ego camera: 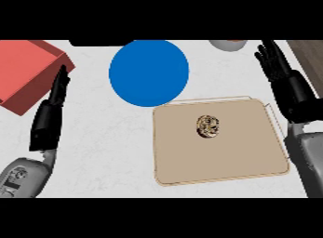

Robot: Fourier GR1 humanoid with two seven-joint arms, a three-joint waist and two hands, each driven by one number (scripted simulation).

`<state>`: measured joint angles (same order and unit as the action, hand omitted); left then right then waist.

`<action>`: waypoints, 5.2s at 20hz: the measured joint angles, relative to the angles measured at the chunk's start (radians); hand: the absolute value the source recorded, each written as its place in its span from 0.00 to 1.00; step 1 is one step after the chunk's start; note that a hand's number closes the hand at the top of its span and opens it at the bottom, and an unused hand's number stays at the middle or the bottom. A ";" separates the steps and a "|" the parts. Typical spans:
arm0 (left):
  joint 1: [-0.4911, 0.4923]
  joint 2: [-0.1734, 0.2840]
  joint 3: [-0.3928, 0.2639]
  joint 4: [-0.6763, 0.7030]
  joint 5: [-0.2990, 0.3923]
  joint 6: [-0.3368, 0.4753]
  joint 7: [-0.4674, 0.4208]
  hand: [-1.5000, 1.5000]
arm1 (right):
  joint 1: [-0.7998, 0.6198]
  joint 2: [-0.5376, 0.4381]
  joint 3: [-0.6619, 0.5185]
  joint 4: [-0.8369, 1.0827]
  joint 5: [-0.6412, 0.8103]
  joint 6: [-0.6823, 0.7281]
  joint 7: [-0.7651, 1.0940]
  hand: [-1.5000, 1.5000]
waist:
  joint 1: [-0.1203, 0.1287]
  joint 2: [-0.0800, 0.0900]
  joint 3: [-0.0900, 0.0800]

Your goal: Pick the cupcake from the tray and place it in the plate

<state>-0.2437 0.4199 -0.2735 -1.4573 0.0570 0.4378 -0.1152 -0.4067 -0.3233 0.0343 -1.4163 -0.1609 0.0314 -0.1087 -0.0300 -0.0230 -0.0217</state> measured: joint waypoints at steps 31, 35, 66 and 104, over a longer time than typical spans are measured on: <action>0.324 0.138 0.100 -0.001 0.049 -0.168 -0.047 0.50 | 0.508 -0.037 0.272 -0.456 0.078 -0.678 0.234 0.00 | 0.033 0.021 0.019; 0.328 0.123 0.097 -0.011 0.033 -0.165 -0.044 0.50 | 0.427 -0.132 0.272 -0.458 0.106 -0.626 0.456 0.00 | 0.037 0.022 0.020; 0.323 0.028 0.242 -0.003 -0.082 -0.287 -0.032 0.50 | 0.101 -0.026 0.252 0.071 0.187 -0.014 0.615 0.00 | 0.035 0.023 0.022; 0.335 -0.091 0.351 -0.046 -0.215 -0.397 0.002 0.50 | 0.055 0.006 0.190 0.339 0.918 -0.370 0.813 1.00 | 0.029 0.016 0.019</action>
<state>0.0908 0.3293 0.0774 -1.5034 -0.1581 0.0406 -0.1136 -0.3521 -0.3171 0.2240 -1.0774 0.7569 -0.3386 0.7042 -0.0012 -0.0071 -0.0029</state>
